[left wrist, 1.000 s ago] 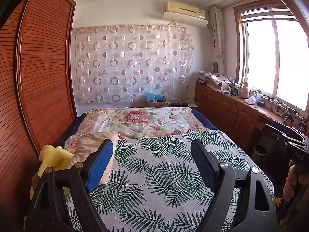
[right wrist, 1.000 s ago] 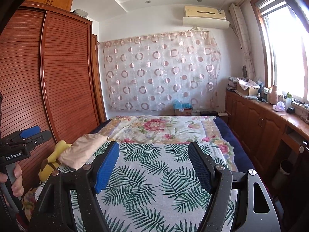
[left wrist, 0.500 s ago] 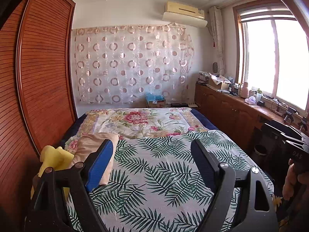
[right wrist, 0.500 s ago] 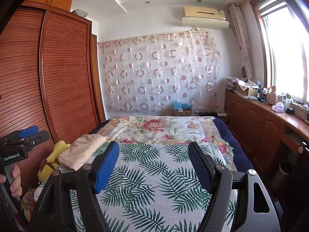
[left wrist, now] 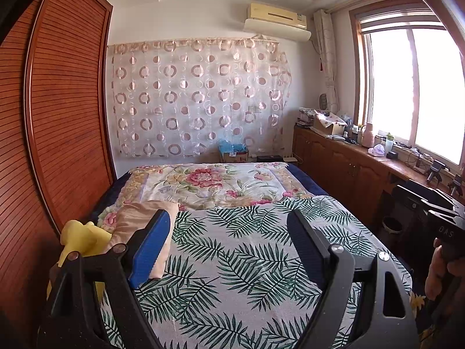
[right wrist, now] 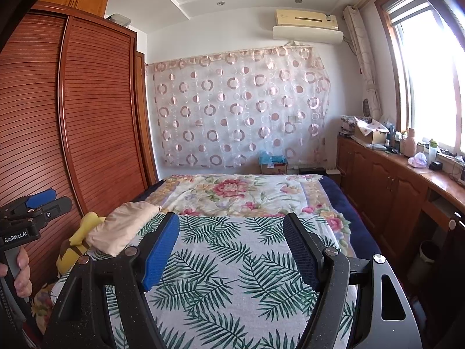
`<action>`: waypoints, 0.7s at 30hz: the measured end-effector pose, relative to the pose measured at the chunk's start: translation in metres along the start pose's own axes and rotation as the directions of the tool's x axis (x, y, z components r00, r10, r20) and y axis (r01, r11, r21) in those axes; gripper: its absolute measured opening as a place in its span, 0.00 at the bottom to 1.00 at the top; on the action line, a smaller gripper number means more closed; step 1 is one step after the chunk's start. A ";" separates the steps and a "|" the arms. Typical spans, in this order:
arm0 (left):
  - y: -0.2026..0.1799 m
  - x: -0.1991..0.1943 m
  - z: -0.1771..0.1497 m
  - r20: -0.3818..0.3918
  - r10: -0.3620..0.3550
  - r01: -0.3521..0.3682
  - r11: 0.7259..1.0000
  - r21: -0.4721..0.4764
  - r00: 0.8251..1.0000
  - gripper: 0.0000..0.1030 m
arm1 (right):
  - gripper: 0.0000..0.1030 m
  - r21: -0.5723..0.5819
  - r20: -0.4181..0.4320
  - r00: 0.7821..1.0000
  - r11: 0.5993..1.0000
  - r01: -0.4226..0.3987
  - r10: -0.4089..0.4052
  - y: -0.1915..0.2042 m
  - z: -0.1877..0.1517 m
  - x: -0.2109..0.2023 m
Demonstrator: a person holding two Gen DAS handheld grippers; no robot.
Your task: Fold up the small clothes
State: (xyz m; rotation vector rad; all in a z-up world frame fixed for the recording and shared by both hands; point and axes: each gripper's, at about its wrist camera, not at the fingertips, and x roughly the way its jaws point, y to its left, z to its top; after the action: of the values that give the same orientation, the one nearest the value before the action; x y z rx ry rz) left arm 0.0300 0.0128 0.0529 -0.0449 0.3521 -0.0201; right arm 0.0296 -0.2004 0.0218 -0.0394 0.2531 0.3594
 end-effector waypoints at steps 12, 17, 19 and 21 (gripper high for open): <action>0.000 0.000 -0.001 0.001 0.000 0.000 1.000 0.000 1.000 0.81 | 0.73 -0.001 0.005 1.000 1.000 -0.001 0.001 -0.001 0.000 -0.001; 0.000 0.001 -0.002 0.002 0.001 -0.001 1.000 0.001 1.000 0.81 | 0.73 0.000 0.005 1.000 1.000 -0.005 0.005 -0.001 -0.001 0.000; 0.000 0.000 -0.002 0.002 0.002 -0.002 1.000 0.001 1.000 0.81 | 0.73 0.000 0.005 1.000 1.000 -0.003 0.003 -0.001 -0.001 0.000; 0.000 0.001 -0.003 0.003 0.001 -0.001 1.000 0.001 1.000 0.81 | 0.73 0.001 0.004 1.000 1.000 -0.004 0.004 -0.001 -0.001 0.000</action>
State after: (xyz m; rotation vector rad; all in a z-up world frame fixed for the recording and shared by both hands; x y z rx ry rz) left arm 0.0296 0.0126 0.0503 -0.0438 0.3492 -0.0190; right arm 0.0301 -0.2017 0.0208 -0.0369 0.2492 0.3629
